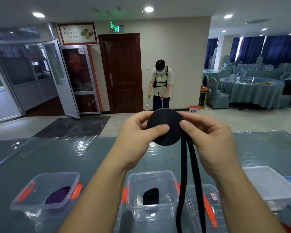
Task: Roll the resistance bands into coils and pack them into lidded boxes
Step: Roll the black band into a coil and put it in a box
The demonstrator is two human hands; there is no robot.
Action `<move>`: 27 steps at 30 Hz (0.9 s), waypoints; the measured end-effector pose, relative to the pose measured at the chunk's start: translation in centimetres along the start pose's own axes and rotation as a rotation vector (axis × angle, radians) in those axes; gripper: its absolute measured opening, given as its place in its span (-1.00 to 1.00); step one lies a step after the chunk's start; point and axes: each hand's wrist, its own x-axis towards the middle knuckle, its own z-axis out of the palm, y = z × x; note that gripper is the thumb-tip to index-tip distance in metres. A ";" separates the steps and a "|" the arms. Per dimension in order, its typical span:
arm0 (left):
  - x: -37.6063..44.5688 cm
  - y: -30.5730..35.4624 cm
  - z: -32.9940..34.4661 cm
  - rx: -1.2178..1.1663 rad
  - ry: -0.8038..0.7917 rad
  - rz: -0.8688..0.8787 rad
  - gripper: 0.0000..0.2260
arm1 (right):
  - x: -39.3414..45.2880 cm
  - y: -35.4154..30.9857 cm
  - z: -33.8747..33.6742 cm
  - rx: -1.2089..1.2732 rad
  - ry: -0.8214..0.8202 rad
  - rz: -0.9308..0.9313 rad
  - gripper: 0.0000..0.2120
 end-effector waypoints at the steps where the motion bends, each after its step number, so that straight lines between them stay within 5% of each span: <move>1: 0.0 0.0 0.2 -0.046 0.019 0.002 -0.76 | 0.0 -0.1 0.1 0.030 0.006 0.001 -0.75; 8: 0.0 0.1 -0.1 0.073 -0.037 0.006 -0.70 | -0.2 -0.8 -0.1 -0.049 -0.039 -0.024 -0.72; 14: -0.2 -0.1 0.9 -0.127 0.040 -0.008 -0.73 | 0.1 -1.0 0.0 0.023 0.012 -0.031 -0.74; 19: -0.4 0.1 -0.3 -0.005 -0.103 -0.060 -0.70 | -0.3 -1.2 -0.8 -0.086 -0.062 -0.025 -0.73; 27: -0.6 -0.6 0.5 -0.072 0.004 -0.024 -0.70 | -0.3 -0.8 -0.5 -0.025 -0.021 -0.003 -0.75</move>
